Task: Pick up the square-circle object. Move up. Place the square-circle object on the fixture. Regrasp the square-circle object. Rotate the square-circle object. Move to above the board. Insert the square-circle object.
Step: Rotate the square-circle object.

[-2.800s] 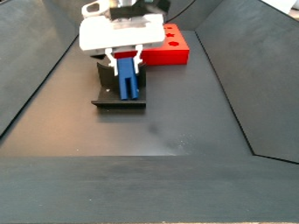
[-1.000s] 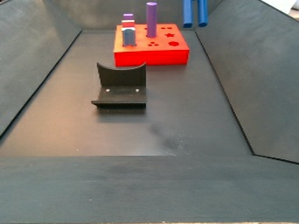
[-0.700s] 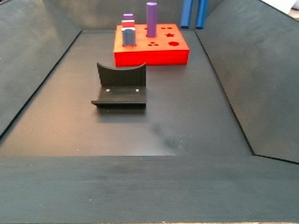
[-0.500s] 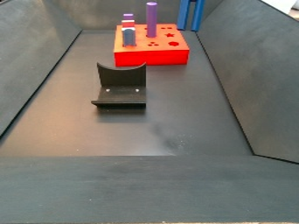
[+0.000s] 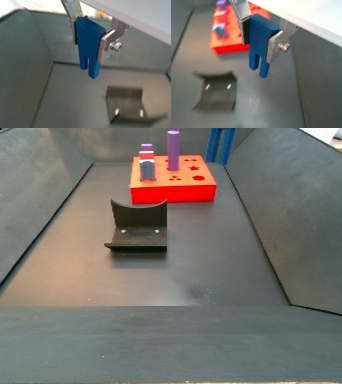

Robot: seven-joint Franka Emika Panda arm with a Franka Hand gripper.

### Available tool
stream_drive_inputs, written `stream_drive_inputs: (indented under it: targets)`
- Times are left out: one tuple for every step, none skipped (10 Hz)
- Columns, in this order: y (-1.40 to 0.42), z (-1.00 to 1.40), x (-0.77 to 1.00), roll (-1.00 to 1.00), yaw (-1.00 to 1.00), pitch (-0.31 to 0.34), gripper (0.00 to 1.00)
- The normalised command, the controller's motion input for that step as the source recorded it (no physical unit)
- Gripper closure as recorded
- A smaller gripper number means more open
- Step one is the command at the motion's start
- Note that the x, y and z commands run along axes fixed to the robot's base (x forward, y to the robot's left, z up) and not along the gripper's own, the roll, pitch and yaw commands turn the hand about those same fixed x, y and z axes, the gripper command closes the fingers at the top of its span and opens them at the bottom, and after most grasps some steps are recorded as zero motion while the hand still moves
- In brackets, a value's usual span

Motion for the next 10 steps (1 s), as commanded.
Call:
stream_drive_inputs:
  targets:
    - [0.02, 0.03, 0.04, -0.65, -0.61, 0.432, 1.00]
    - [0.01, 0.02, 0.07, -0.37, -0.31, 0.326, 1.00]
    - [0.01, 0.00, 0.08, -0.18, -0.11, 0.204, 1.00]
    - [0.00, 0.00, 0.07, -0.02, -1.00, 0.026, 1.00]
    - [0.01, 0.02, 0.03, -0.02, -1.00, 0.018, 1.00]
    - [0.01, 0.01, 0.03, -0.02, -1.00, 0.019, 1.00]
    - [0.01, 0.01, 0.03, -0.02, -1.00, 0.021, 1.00]
    - [0.01, 0.01, 0.02, -0.02, -1.00, 0.023, 1.00]
    - [0.01, 0.00, 0.02, -0.02, -1.00, 0.024, 1.00]
    - [0.01, 0.00, 0.02, -0.02, -1.00, 0.025, 1.00]
